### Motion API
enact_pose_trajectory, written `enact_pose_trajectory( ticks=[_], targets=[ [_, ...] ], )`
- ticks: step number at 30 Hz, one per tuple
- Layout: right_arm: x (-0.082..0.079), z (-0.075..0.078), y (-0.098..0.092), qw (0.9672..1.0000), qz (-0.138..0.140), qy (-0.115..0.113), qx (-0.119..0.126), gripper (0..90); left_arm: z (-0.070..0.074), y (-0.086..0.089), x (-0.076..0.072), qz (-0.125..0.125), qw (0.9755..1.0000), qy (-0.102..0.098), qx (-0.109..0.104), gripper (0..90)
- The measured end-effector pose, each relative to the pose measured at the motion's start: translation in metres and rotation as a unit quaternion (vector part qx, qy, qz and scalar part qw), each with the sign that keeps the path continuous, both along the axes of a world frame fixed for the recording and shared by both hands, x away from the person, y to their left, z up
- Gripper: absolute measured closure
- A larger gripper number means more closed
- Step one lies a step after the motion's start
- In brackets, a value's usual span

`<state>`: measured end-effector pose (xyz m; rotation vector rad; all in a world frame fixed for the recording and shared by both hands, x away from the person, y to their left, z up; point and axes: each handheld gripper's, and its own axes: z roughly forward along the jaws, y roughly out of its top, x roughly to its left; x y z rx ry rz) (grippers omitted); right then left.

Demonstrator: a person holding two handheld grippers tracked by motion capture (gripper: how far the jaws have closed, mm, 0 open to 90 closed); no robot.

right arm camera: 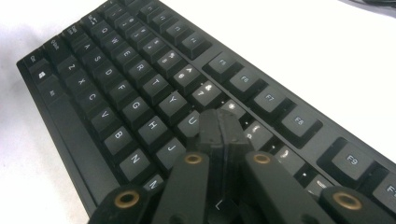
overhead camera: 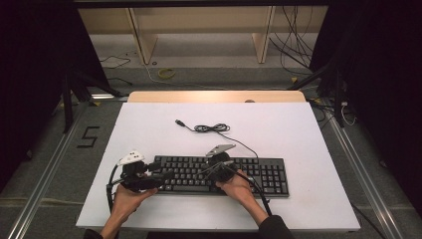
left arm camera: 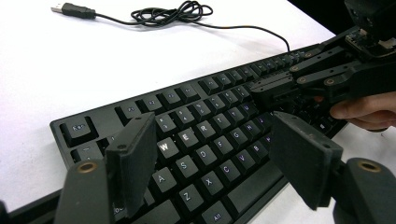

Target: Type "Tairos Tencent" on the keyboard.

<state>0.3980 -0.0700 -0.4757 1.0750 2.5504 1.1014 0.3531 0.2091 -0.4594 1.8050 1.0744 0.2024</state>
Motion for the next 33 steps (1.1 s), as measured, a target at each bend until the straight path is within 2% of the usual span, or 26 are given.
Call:
enact_pose_trajectory(
  ticks=[2,6,11,14,16,25,29,33],
  targets=[
    [0.0,0.001,-0.002,0.9999,-0.003,0.007,0.011,90.0,0.0,0.0,0.0,0.0,1.0,0.001,0.001,32.1],
    [-0.004,0.008,-0.01,0.9988,-0.014,-0.005,0.046,90.0,-0.001,0.0,0.002,-0.001,1.0,0.002,0.003,32.2],
    [-0.009,0.016,-0.019,0.9975,-0.016,-0.015,0.067,84.9,-0.001,-0.003,0.002,-0.003,1.0,0.001,0.003,32.7],
    [-0.012,0.018,-0.025,0.9969,-0.017,-0.017,0.074,79.6,0.0,-0.004,0.003,-0.006,1.0,0.003,0.004,33.3],
    [-0.014,0.018,-0.028,0.9968,-0.021,-0.017,0.076,71.6,0.0,-0.006,0.003,-0.011,0.9999,0.002,0.007,34.1],
    [-0.022,0.021,-0.042,0.995,-0.022,-0.019,0.096,51.7,-0.002,-0.014,0.009,-0.021,0.9996,0.005,0.017,39.0],
    [-0.027,0.022,-0.047,0.9941,-0.024,-0.025,0.103,46.0,-0.002,-0.019,0.012,-0.027,0.9993,0.008,0.024,44.7],
    [-0.031,0.021,-0.051,0.9943,-0.024,-0.028,0.1,41.7,-0.003,-0.025,0.017,-0.039,0.9986,0.006,0.034,55.3]
  ],
)
